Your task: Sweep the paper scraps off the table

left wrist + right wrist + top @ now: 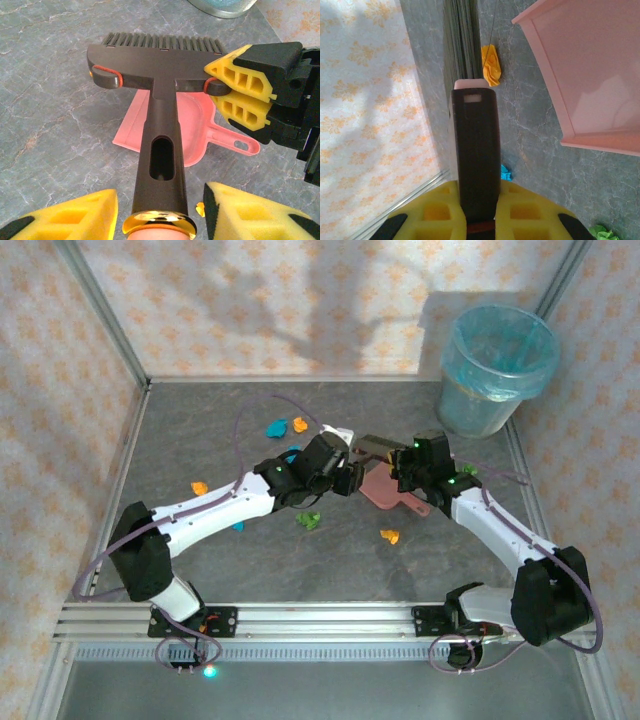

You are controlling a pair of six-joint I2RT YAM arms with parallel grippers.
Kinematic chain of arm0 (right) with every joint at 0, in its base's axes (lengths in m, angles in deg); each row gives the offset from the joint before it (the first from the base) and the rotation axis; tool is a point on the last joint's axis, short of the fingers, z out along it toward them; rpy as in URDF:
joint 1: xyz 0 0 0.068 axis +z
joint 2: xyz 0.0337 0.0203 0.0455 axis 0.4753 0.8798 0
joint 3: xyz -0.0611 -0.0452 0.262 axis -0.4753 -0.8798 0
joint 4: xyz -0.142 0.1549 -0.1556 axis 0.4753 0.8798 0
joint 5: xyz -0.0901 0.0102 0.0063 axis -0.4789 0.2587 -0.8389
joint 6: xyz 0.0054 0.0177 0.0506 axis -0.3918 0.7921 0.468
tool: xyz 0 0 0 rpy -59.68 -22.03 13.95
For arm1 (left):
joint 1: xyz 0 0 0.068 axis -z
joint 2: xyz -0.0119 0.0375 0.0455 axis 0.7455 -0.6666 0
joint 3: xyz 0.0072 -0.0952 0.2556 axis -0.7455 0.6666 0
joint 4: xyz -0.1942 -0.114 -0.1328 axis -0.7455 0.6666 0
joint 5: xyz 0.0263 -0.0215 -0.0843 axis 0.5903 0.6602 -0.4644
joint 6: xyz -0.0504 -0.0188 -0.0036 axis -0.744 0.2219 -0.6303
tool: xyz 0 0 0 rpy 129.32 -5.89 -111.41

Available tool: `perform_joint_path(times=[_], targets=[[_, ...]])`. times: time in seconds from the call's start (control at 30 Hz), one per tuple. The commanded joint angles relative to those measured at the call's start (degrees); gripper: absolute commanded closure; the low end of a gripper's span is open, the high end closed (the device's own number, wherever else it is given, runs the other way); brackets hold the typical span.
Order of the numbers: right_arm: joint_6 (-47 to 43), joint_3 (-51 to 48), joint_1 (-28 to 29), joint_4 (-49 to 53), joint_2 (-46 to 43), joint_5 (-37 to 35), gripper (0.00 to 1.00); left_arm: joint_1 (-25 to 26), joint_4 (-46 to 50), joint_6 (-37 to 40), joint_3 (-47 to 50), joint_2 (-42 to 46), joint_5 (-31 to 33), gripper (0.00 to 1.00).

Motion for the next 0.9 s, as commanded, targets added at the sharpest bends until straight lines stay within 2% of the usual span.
perform_joint_path(times=[0.0,0.2,0.57,0.7,0.87], targets=[[1.54,1.66,-0.40,-0.76,-0.79,0.17,1.00,0.41,0.08,1.09,0.16,0.21,-0.14,0.53],[3.34,0.85,-0.59,-2.10,-0.40,1.15,1.00,0.66,-1.08,1.46,2.27,1.21,0.85,0.54],[2.33,1.37,-0.57,-0.98,-0.13,1.42,1.00,0.77,0.03,1.72,-0.01,0.07,1.73,0.53],[2.33,1.14,-0.57,-1.05,-0.10,1.69,1.00,0.75,0.42,2.01,-1.22,-0.84,2.07,0.60],[2.48,0.68,-0.57,-1.36,-0.13,1.66,1.00,0.75,0.07,1.70,-1.51,-1.22,2.23,0.60]])
